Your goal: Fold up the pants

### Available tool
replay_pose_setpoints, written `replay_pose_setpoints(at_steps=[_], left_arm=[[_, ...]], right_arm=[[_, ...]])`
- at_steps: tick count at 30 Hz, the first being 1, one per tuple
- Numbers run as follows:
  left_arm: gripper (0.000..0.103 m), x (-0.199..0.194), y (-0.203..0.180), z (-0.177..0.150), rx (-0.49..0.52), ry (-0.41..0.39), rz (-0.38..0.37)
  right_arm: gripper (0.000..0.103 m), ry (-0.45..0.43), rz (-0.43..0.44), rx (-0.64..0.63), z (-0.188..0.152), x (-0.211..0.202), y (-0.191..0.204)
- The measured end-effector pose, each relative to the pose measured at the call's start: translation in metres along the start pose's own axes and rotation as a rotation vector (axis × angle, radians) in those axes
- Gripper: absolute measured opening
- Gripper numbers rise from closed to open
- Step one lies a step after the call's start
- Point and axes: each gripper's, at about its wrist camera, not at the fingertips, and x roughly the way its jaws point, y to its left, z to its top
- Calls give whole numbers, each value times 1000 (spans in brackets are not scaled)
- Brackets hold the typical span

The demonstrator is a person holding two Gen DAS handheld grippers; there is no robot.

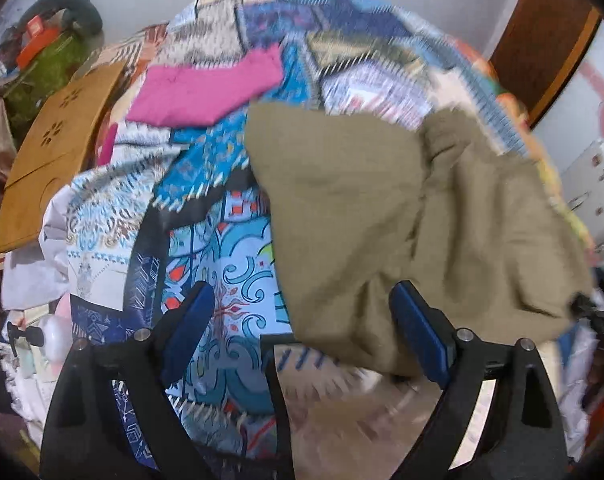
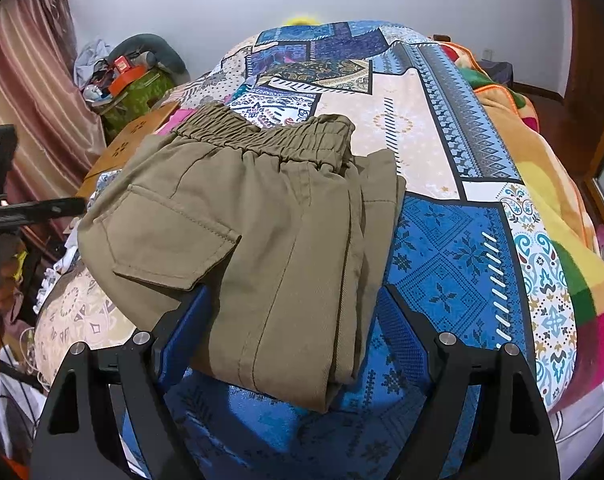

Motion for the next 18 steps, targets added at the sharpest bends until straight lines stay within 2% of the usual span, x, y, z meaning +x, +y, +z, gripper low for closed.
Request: replay_pose_setpoints(at_steps=[3, 5, 6, 8, 12, 15, 18], left_arm=[[91, 8, 14, -5, -26, -25, 51], [89, 11, 30, -4, -58, -22, 193], [88, 10, 39, -6, -73, -12, 200], [83, 7, 58, -9, -117, 18, 167], [83, -14, 65, -10, -134, -34, 122], [83, -22, 57, -2, -134, -66, 23], [83, -16, 40, 8, -117, -61, -74]], right_arm=[[80, -5, -10, -12, 0, -1, 0], [80, -9, -27, -27, -1, -3, 0], [80, -13, -36, -36, -1, -4, 0], [80, -16, -47, -39, 0, -5, -3], [80, -21, -60, -22, 2, -9, -8], [80, -27, -92, -31, 8, -11, -11], [80, -34, -112, -35, 14, -12, -14]])
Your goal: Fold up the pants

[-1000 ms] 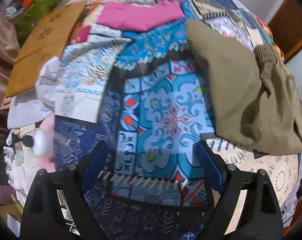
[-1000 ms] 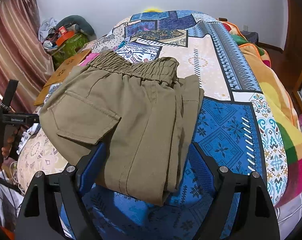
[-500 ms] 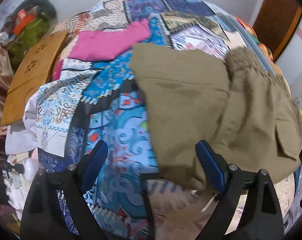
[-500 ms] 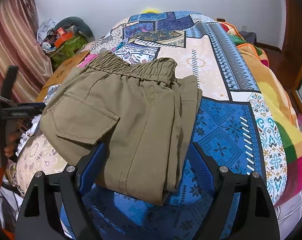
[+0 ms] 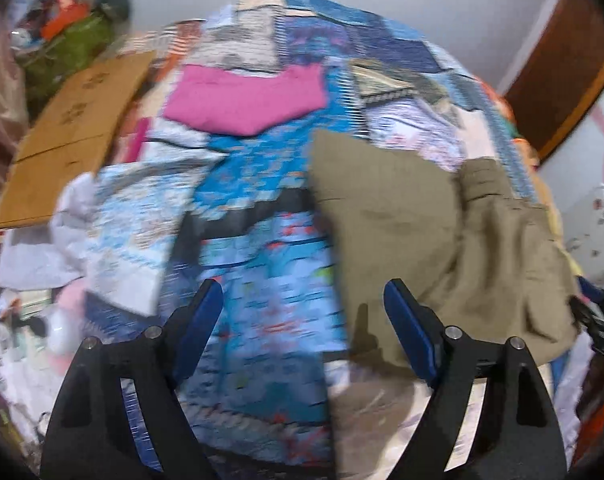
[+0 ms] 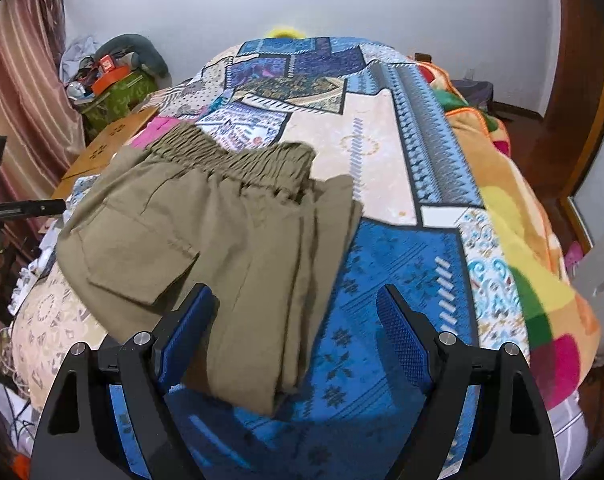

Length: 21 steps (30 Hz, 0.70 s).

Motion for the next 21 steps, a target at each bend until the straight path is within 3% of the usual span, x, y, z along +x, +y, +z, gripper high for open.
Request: replay_pose_setpoints(at_steps=[7, 12, 16, 19, 21], left_arm=[[83, 44, -26, 9, 13, 97, -106], [77, 51, -35, 14, 15, 94, -151], [55, 50, -40, 22, 36, 76, -168], [30, 51, -44, 26, 53, 60, -135], [21, 50, -45, 29, 54, 53, -125]], right_arm=[[80, 52, 49, 49, 12, 24, -19], [79, 98, 144, 115, 13, 44, -30], [70, 115, 234, 186, 15, 53, -39], [53, 111, 256, 190, 20, 56, -38], [44, 111, 260, 191, 23, 58, -36]])
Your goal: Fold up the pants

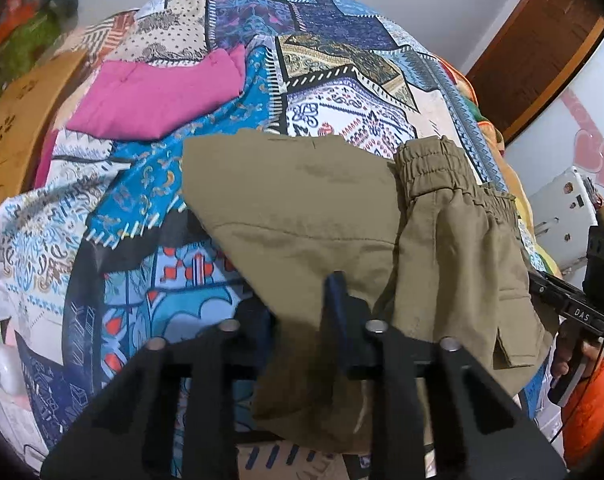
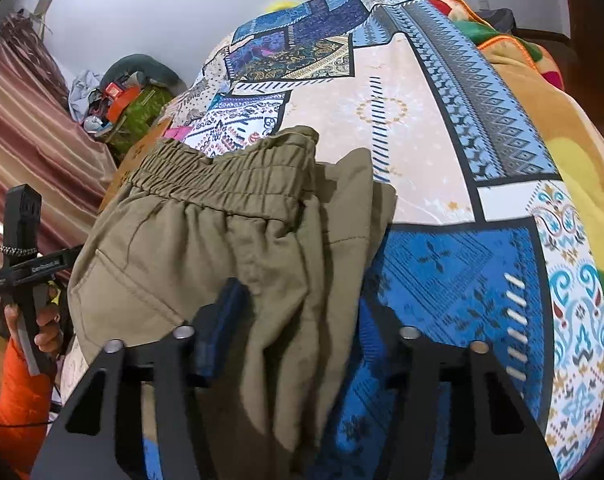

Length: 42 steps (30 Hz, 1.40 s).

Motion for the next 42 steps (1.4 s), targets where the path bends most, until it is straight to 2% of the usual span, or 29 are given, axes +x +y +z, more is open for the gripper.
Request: replay_pose_setpoints(at_steps=[1, 2, 3, 6, 11, 14, 21, 28, 34, 42], left_arm=[[16, 0, -1, 2, -1, -4, 7], [12, 1, -1, 3, -2, -7, 12], [11, 1, -1, 4, -4, -10, 16], [6, -5, -5, 5, 17, -27, 32], [3, -27, -12, 11, 39, -89, 50], [3, -40, -15, 18, 46, -108, 46], [3, -73, -26, 36, 89, -199, 91], [3, -111, -10, 67, 91, -298, 138], [3, -123, 22, 101, 62, -348, 188], [3, -106, 79, 147, 12, -354, 281]], right_arm=[[42, -1, 4, 0, 2, 1, 0], [34, -3, 5, 0, 4, 2, 0], [27, -8, 3, 0, 5, 2, 0], [16, -32, -12, 0, 10, 1, 1], [10, -77, -78, -100, 17, -7, 18], [9, -112, -77, -128, 27, -19, 24], [8, -204, -88, -232, 58, -43, 58], [8, -274, -90, -309, 99, -48, 89], [8, -298, -72, -357, 135, -28, 116], [8, -301, -54, -433, 177, 22, 154]])
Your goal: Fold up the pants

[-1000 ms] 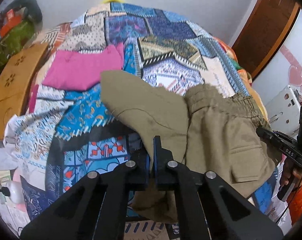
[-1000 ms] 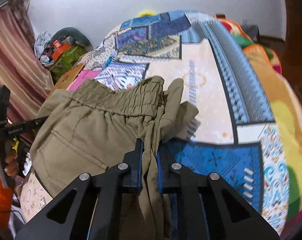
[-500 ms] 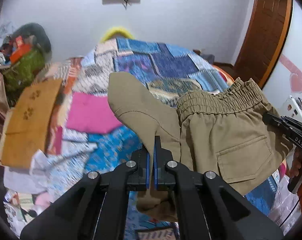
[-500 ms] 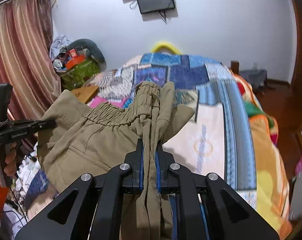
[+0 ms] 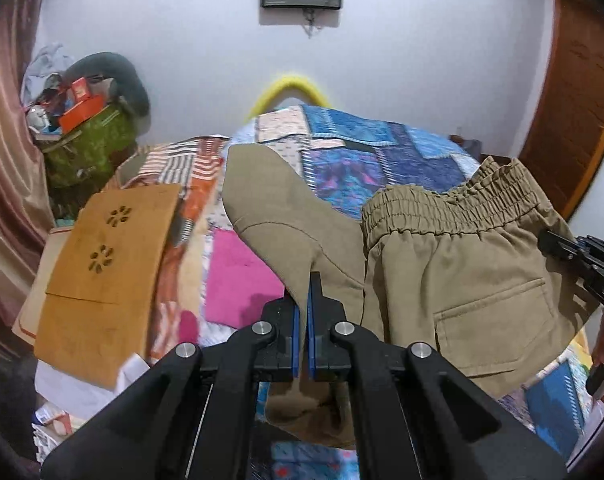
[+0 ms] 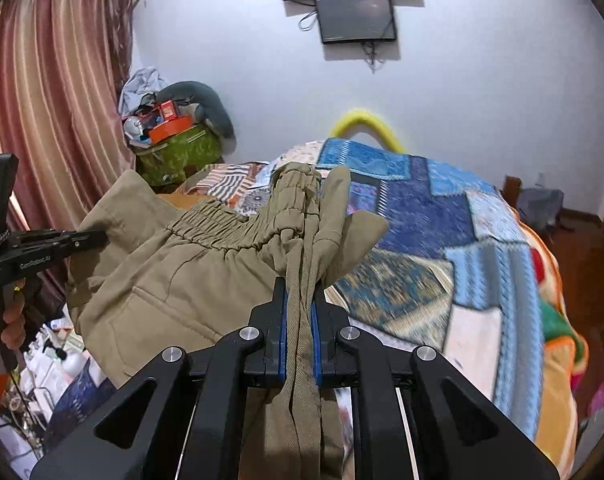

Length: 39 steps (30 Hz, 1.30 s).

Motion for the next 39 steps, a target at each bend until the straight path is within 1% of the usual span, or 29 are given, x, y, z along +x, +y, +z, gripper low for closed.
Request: replay_pose_setpoints(at_steps=[3, 7, 10, 12, 16, 19, 22, 24, 25, 26, 27, 31, 32, 33, 34, 35, 39], left_arm=[[3, 25, 19, 11, -11, 5, 38], [3, 65, 45, 23, -39, 22, 76], [3, 96, 61, 26, -54, 27, 97], [3, 119, 71, 26, -68, 45, 102], [3, 168, 86, 13, -89, 111, 115], [3, 197, 94, -4, -117, 175, 106], [3, 224, 100, -26, -137, 253, 108], [6, 233, 104, -38, -145, 294, 123], [8, 237, 107, -42, -158, 309, 116], [8, 239, 111, -47, -178, 325, 92], [9, 239, 114, -50, -189, 330, 81], [17, 225, 119, -54, -226, 342, 60], [20, 219, 119, -55, -230, 347, 58], [21, 214, 119, -55, -225, 349, 59], [23, 204, 116, -55, -210, 347, 67], [24, 196, 113, -53, -197, 342, 72], [27, 155, 96, -42, -144, 292, 70]], right_arm=[[8, 8, 4, -42, 14, 34, 12], [8, 16, 9, -58, 27, 74, 20], [8, 26, 13, -57, 30, 104, 24], [8, 41, 12, -59, 27, 125, 25], [8, 87, 11, -55, 18, 157, 24], [8, 151, 9, -58, 3, 179, 24], [8, 214, 12, -65, -14, 192, 22], [9, 238, -1, -73, -24, 193, 22], [9, 242, -6, -79, -25, 195, 23], [11, 249, -9, -86, -27, 194, 23], [14, 257, -10, -86, -27, 194, 22], [26, 283, -43, -68, -31, 185, 20], [34, 289, -50, -70, -33, 185, 19], [45, 300, -71, -76, -34, 183, 19], [49, 312, -94, -87, -35, 179, 21], [51, 314, -105, -95, -36, 175, 23], [51, 292, -107, -120, -30, 151, 31]])
